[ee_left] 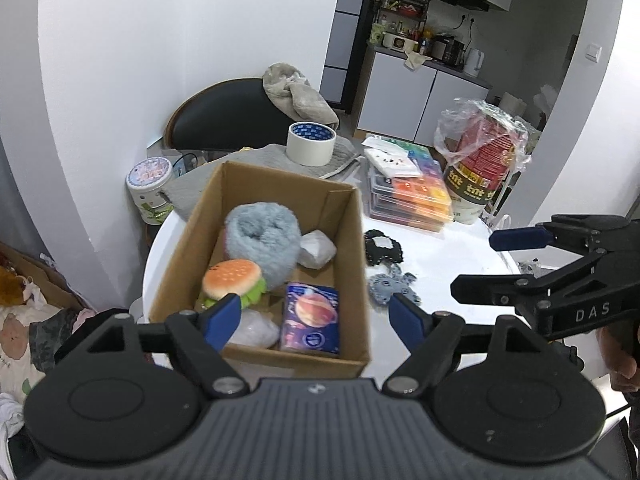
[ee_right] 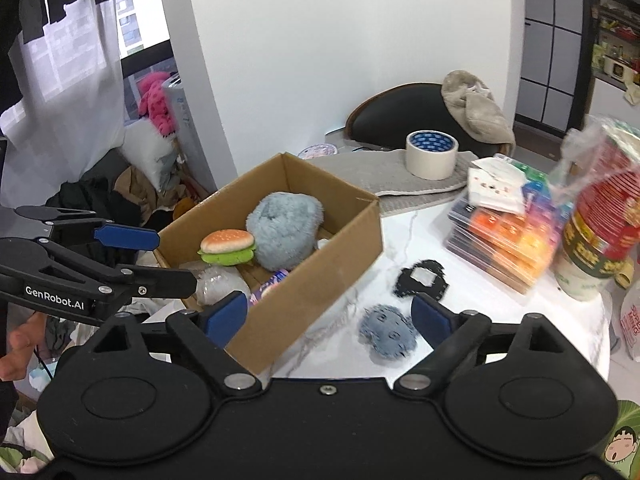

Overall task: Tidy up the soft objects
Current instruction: 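Move the left tool to the blue denim plush and grasp it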

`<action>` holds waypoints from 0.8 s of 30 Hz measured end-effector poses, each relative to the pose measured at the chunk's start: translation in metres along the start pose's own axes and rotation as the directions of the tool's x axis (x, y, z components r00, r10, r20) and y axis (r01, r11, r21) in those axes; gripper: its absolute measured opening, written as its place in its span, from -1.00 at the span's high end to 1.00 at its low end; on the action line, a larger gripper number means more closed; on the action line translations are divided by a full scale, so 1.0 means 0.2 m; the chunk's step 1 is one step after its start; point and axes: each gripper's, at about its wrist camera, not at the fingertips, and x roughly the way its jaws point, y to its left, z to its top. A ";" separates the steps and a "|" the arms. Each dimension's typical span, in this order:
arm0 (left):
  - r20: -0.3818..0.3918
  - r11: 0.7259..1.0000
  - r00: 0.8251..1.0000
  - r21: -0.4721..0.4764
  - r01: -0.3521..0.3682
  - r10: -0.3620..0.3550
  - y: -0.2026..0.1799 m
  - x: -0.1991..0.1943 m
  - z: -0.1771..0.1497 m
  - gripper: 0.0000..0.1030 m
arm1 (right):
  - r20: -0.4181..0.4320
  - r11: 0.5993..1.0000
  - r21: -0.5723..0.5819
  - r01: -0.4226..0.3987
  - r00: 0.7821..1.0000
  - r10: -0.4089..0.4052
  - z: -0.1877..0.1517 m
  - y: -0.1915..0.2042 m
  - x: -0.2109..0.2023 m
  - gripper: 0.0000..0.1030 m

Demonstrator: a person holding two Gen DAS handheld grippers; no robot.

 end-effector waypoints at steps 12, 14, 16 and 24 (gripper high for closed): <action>0.050 1.000 0.999 -0.001 0.004 -0.004 -0.26 -0.06 -0.13 -0.58 | 0.064 0.998 0.051 0.031 0.997 -0.034 -0.20 -0.14 -0.18 -1.00; 0.056 1.000 0.998 -0.002 0.008 -0.008 -0.31 -0.07 -0.17 -0.58 | 0.070 0.998 0.060 0.035 0.997 -0.039 -0.23 -0.17 -0.21 -1.00; 0.063 1.000 0.998 0.000 0.010 -0.010 -0.35 -0.07 -0.19 -0.58 | 0.075 0.997 0.065 0.039 0.996 -0.044 -0.26 -0.18 -0.23 -1.00; 0.087 1.000 0.996 0.005 -0.012 0.012 -0.51 -0.08 -0.31 -0.58 | 0.097 0.996 0.082 0.036 0.994 -0.044 -0.40 -0.25 -0.30 -1.00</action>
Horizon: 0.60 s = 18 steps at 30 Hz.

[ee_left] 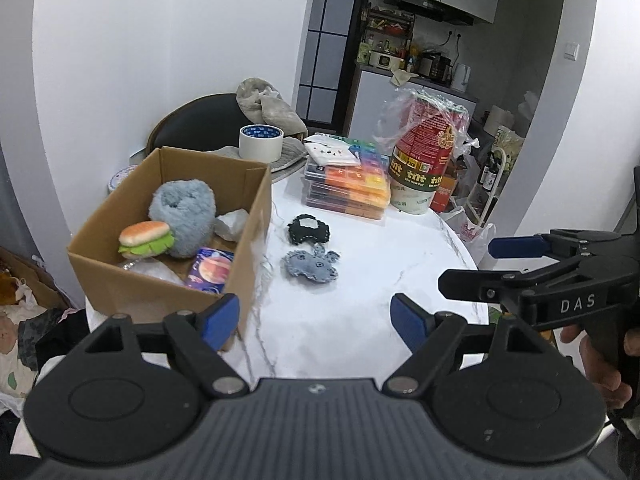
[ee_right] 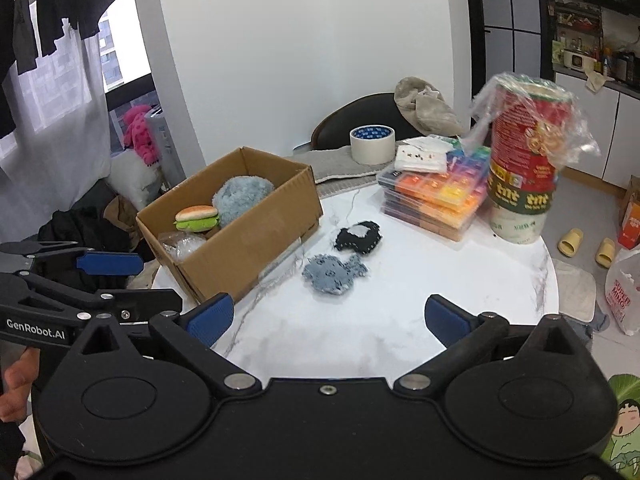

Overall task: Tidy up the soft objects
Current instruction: 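Move the left tool to the blue denim plush and grasp it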

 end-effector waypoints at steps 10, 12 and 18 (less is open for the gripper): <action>0.008 0.998 1.000 -0.057 -0.026 0.026 -0.10 0.09 -0.10 -0.58 | 0.011 0.998 0.058 0.003 1.000 -0.003 -0.13 -0.14 -0.01 -1.00; 0.011 0.997 0.999 -0.065 -0.031 0.031 -0.12 0.11 -0.11 -0.58 | 0.015 0.998 0.065 0.003 1.000 -0.004 -0.15 -0.16 -0.01 -1.00; 0.015 0.994 0.999 -0.100 -0.035 0.037 -0.13 0.18 -0.13 -0.58 | 0.015 0.996 0.092 0.005 1.000 -0.006 -0.19 -0.24 0.02 -1.00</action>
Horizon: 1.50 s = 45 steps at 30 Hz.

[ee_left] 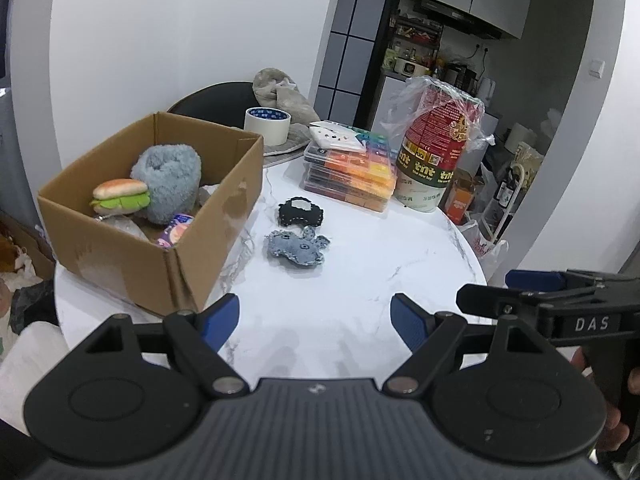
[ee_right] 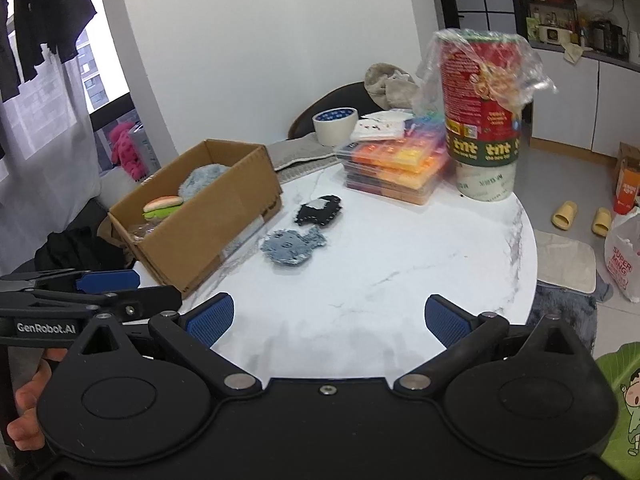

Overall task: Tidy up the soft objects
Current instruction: 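Move the left tool to the blue denim plush and grasp it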

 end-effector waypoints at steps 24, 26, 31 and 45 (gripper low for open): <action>-0.011 0.999 0.999 -0.028 -0.047 0.047 -0.06 0.40 0.00 -0.53 | -0.008 0.999 0.037 -0.026 1.000 0.027 0.01 -0.26 0.25 -0.87; -0.009 0.997 0.998 -0.037 -0.061 0.061 -0.06 0.43 0.01 -0.52 | -0.012 0.999 0.031 -0.040 0.999 0.040 0.03 -0.27 0.28 -0.78; -0.007 0.995 0.996 -0.045 -0.092 0.092 -0.05 0.52 0.04 -0.47 | -0.028 0.997 0.037 -0.068 0.997 0.069 0.06 -0.30 0.36 -0.63; -0.037 0.985 0.988 -0.085 -0.152 0.149 -0.02 0.74 0.11 -0.25 | -0.060 0.992 0.063 -0.109 0.992 0.113 0.16 -0.39 0.51 -0.41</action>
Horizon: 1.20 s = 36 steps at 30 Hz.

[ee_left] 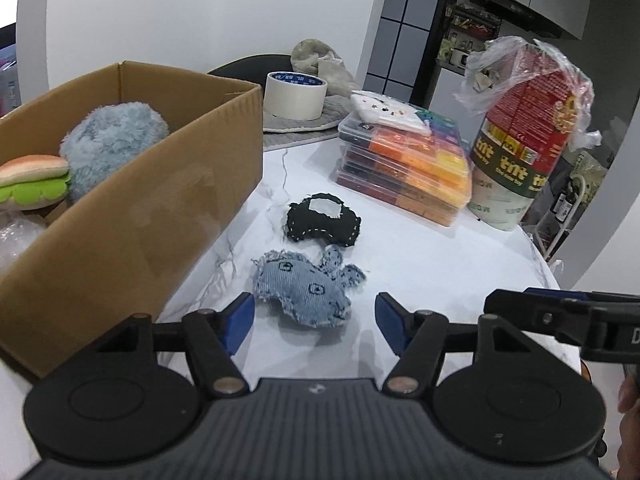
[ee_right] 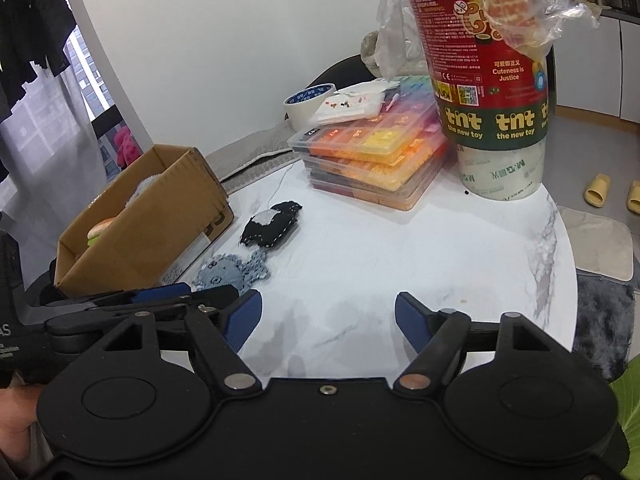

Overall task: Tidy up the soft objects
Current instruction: 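Move the left tool to the blue denim plush and grasp it, then grasp the black-and-white plush with the right gripper while the left gripper holds the denim plush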

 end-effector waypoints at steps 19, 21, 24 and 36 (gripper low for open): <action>-0.014 0.998 0.998 -0.040 -0.055 0.055 0.00 0.02 0.02 0.52 | -0.073 0.988 -0.147 -0.038 0.997 0.028 0.22 0.10 0.25 -0.19; -0.004 0.997 0.998 -0.054 -0.056 0.056 0.01 -0.01 0.01 0.52 | -0.084 0.985 -0.168 -0.043 0.996 0.029 0.25 0.13 0.29 -0.19; 0.001 0.997 0.998 -0.057 -0.061 0.061 0.00 -0.03 0.01 0.52 | -0.103 0.980 -0.192 -0.052 0.994 0.033 0.28 0.16 0.35 -0.19; -0.007 0.995 0.999 -0.094 -0.041 0.040 0.04 -0.07 0.00 0.52 | -0.140 0.965 -0.256 -0.047 0.990 0.011 0.32 0.27 0.54 -0.20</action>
